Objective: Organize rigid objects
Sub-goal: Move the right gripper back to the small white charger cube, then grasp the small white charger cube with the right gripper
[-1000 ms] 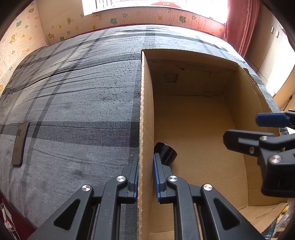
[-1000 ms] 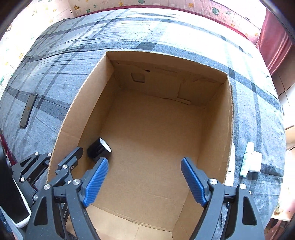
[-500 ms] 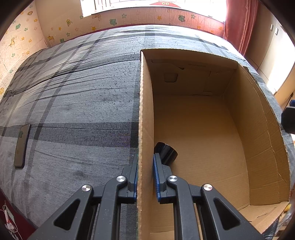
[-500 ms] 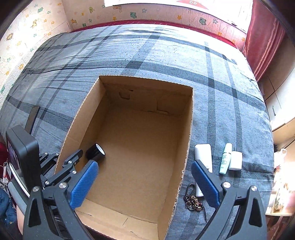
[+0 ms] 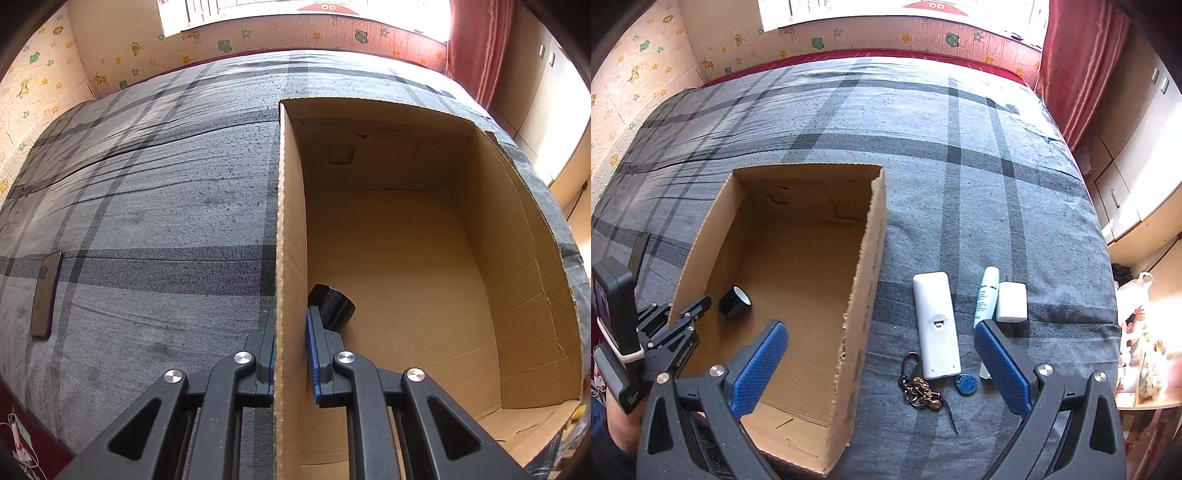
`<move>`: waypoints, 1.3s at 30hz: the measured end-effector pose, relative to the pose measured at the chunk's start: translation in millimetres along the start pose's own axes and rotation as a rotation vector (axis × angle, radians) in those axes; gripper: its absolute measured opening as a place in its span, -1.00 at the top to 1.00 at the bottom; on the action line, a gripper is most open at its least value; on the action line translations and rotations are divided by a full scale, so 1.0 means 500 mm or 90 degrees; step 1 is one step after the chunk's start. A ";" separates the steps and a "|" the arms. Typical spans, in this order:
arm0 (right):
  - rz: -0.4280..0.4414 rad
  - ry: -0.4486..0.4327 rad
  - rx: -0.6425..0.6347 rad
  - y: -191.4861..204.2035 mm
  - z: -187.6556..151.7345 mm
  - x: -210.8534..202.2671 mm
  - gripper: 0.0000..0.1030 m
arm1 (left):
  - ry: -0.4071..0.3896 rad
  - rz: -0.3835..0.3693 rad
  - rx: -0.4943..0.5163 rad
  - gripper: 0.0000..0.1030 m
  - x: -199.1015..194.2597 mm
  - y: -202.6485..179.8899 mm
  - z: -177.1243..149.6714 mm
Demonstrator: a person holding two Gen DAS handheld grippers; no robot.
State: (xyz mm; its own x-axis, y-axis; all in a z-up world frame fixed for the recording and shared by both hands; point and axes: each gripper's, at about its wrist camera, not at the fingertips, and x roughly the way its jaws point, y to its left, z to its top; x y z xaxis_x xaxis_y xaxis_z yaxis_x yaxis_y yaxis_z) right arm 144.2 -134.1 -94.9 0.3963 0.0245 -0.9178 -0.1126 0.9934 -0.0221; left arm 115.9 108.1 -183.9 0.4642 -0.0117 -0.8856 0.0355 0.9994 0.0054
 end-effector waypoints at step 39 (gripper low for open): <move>-0.013 0.112 0.228 -0.332 -0.153 0.238 -0.99 | -0.002 0.005 0.000 0.73 0.001 -0.004 -0.004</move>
State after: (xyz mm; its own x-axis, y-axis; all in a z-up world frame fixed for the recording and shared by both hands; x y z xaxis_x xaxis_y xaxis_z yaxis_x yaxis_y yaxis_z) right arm 140.2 -304.4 -230.7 0.2298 0.0151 -0.9731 0.2312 0.9704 0.0697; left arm 114.5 106.0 -185.3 0.4674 -0.0032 -0.8840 0.0311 0.9994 0.0128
